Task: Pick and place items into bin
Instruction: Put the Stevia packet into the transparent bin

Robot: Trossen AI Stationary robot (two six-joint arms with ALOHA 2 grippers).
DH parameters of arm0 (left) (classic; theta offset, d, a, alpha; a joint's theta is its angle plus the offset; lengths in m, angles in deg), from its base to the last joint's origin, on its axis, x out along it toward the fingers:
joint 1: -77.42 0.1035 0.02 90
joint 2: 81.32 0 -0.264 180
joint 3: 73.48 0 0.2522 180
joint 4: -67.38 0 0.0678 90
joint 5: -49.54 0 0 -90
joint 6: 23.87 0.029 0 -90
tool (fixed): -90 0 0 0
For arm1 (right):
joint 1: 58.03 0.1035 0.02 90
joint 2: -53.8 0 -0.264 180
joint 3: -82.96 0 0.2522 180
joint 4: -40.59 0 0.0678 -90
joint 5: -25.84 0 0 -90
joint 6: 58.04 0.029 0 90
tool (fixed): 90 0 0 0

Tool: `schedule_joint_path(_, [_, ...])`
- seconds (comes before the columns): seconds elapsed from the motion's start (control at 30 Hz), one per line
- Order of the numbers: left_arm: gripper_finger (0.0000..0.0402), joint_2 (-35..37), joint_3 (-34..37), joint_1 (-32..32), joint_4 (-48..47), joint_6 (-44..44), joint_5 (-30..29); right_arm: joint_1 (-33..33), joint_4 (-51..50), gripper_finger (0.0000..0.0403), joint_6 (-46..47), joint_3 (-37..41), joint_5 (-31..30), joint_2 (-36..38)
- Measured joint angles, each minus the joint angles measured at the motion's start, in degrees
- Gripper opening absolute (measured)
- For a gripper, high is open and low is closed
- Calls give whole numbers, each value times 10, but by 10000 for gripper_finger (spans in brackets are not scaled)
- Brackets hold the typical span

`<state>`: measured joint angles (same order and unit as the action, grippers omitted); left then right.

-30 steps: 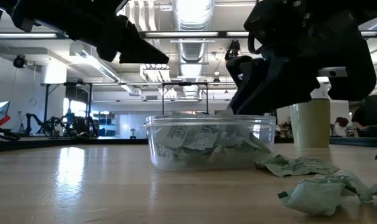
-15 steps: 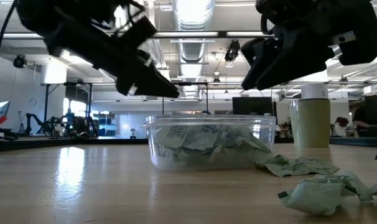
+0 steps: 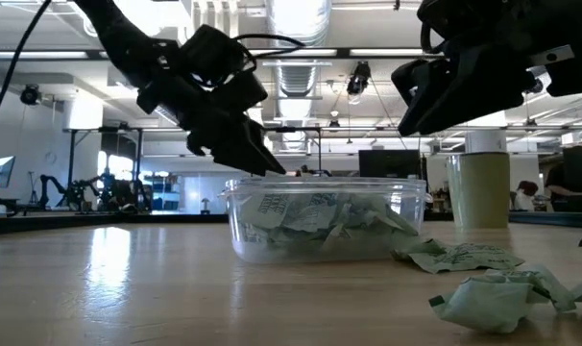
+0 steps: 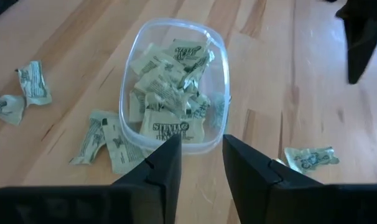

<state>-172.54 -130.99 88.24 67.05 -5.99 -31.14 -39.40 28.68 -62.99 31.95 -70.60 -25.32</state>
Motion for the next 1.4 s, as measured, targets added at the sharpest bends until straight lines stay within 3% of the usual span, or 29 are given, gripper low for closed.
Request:
schedule_joint_path(0.13, [192,-10,0,17,4,25,52,0,5,102,-4,0,0,11])
schedule_joint_path(0.4, [192,-32,1,20,50,42,64,0,5,89,-15,-1,3,18])
schedule_joint_path(0.63, [192,-103,-47,21,68,36,93,0,-1,81,-17,2,5,18])
schedule_joint_path(0.97, [190,-190,-171,21,-76,34,107,0,-15,90,8,4,12,18])
schedule_joint_path(1.4, [115,-200,-169,22,-80,34,95,0,-16,83,16,4,12,18])
